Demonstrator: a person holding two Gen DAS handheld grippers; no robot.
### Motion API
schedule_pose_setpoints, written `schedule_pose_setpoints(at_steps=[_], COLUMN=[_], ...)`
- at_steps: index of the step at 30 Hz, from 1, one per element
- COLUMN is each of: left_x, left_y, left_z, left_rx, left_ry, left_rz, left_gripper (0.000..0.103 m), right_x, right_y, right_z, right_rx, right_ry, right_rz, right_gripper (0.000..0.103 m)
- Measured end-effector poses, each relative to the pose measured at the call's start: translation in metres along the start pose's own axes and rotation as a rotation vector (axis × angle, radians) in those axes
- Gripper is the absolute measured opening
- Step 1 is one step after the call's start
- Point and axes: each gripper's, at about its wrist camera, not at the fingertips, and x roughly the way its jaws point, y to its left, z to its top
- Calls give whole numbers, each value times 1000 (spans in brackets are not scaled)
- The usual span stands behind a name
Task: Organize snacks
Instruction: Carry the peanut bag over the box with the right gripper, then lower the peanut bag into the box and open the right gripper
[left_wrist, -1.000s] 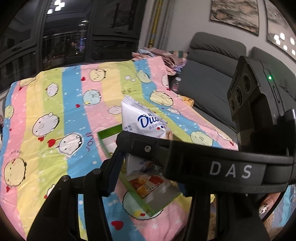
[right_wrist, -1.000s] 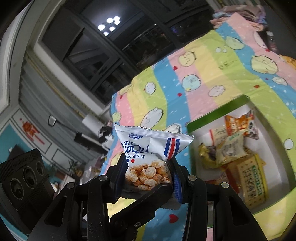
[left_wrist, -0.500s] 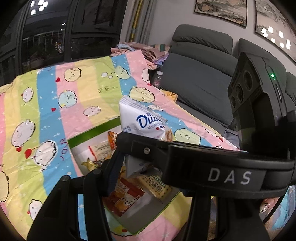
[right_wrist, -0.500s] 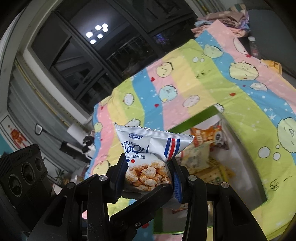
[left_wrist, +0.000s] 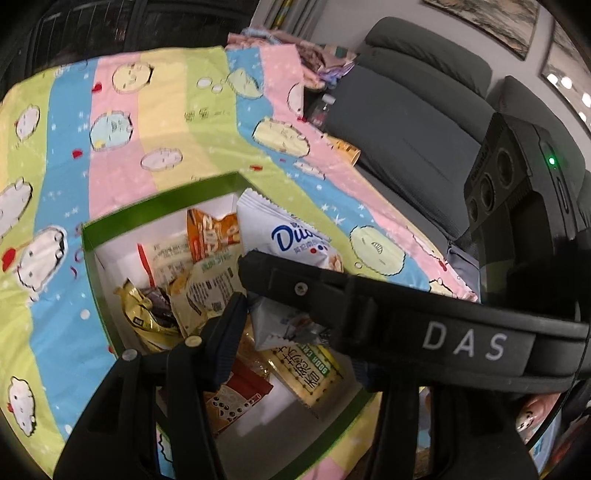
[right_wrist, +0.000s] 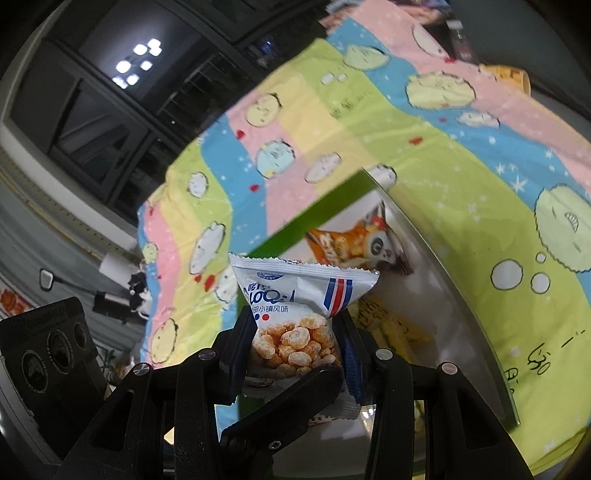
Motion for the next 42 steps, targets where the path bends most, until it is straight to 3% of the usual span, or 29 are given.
schedule_pose_setpoints(at_steps=[14, 28, 42], left_x=[37, 46, 50], left_y=[25, 34, 34], left_z=[-9, -14, -15], left_rx=[-114, -173, -169], left_ry=[93, 122, 130], left_rz=[-15, 8, 39], left_gripper=[50, 58, 60], right_x=[36, 43, 43], right_y=[-24, -28, -29], right_z=[2, 2, 3], right_rx=[66, 74, 72], right_ry=[97, 103, 92], right_rz=[-74, -128, -163], right_gripper=[46, 46, 46])
